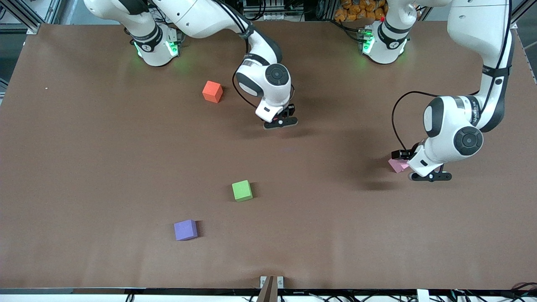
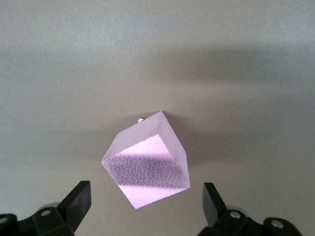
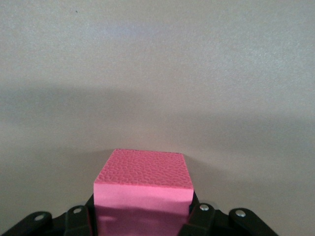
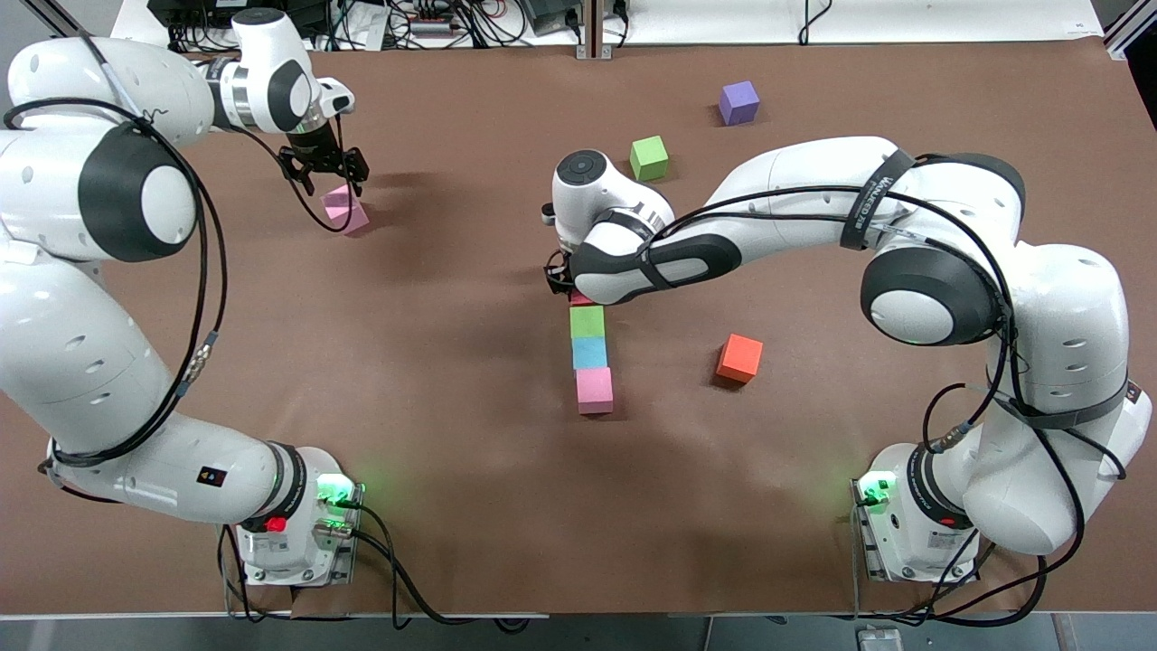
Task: Arrange blocks into number 1
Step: 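Place the red cube below green while the left gripper grasps the pink cube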
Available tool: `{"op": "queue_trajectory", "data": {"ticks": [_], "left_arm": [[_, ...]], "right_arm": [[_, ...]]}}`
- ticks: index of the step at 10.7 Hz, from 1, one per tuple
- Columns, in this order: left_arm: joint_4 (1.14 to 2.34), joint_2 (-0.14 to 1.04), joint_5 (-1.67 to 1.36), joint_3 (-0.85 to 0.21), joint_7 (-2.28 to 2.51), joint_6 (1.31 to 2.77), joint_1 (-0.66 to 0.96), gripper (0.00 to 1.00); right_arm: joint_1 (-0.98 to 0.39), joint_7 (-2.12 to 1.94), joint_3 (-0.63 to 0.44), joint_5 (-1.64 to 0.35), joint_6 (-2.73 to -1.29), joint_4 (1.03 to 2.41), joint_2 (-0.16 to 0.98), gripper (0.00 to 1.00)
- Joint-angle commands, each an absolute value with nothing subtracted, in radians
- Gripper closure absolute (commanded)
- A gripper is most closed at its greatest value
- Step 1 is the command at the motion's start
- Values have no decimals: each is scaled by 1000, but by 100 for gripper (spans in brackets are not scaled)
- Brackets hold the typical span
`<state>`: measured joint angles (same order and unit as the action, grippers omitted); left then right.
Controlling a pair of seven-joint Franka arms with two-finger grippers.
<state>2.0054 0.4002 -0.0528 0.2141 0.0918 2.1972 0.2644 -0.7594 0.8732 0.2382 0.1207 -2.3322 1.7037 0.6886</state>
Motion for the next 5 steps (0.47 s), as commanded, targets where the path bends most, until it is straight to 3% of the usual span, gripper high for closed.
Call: {"op": "queue_trajectory", "data": {"ticks": [1, 2, 5], "left_arm": [[1993, 426, -101, 219, 255, 2200, 273, 0], [1991, 443, -104, 219, 268, 2203, 270, 0], [1993, 459, -106, 236, 278, 2236, 267, 0]], "right_arm": [[-775, 914, 230, 135, -2341, 1698, 695, 49], [-776, 945, 230, 141, -2342, 1698, 693, 0], [-753, 951, 232, 138, -2332, 1680, 677, 0]]}}
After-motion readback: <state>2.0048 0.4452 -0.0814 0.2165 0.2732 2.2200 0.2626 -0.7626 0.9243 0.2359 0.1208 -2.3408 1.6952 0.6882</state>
